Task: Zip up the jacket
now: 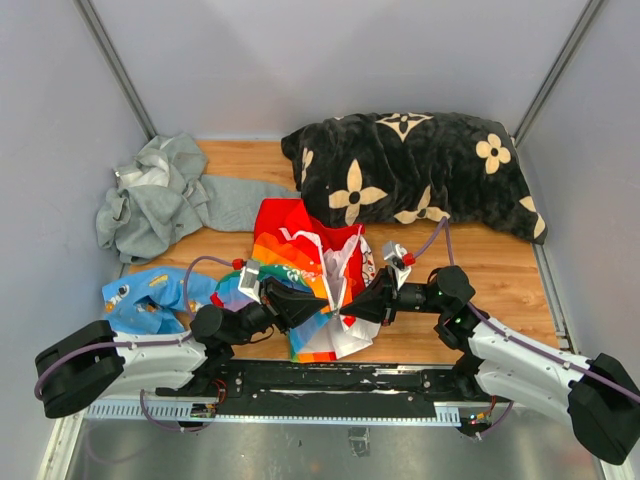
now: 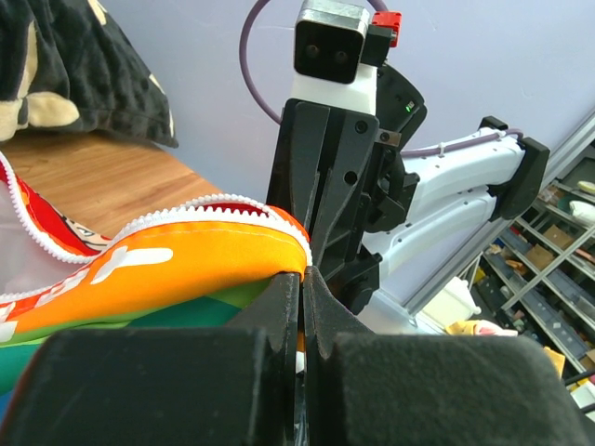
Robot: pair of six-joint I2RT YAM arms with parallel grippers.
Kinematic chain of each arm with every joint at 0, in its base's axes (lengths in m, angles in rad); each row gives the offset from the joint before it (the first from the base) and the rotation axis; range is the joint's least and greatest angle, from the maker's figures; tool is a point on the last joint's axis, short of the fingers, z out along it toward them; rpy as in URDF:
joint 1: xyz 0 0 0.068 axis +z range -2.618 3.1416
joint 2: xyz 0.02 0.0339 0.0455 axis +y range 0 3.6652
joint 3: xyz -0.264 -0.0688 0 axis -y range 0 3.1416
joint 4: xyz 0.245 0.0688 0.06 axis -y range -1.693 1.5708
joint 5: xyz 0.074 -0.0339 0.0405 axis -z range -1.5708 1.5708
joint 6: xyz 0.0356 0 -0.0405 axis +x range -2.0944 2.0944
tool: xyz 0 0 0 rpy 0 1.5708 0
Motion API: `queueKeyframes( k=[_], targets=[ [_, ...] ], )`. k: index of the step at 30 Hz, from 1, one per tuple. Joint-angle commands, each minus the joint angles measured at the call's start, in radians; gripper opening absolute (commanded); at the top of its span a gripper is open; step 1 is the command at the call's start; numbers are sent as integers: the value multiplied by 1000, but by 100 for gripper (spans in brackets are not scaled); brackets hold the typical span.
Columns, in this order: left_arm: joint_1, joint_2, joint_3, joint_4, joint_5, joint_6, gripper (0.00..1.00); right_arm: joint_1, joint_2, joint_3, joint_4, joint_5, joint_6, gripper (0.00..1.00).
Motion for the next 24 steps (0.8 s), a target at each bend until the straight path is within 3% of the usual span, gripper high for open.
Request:
queueKeyframes(
  k=[1, 24],
  targets=[
    [7, -13, 9, 59, -9, 5, 0, -11, -2, 5, 52, -15, 1, 1],
    [7, -8, 4, 68, -37, -7, 0, -12, -3, 2, 49, -15, -1, 1]
  ],
)
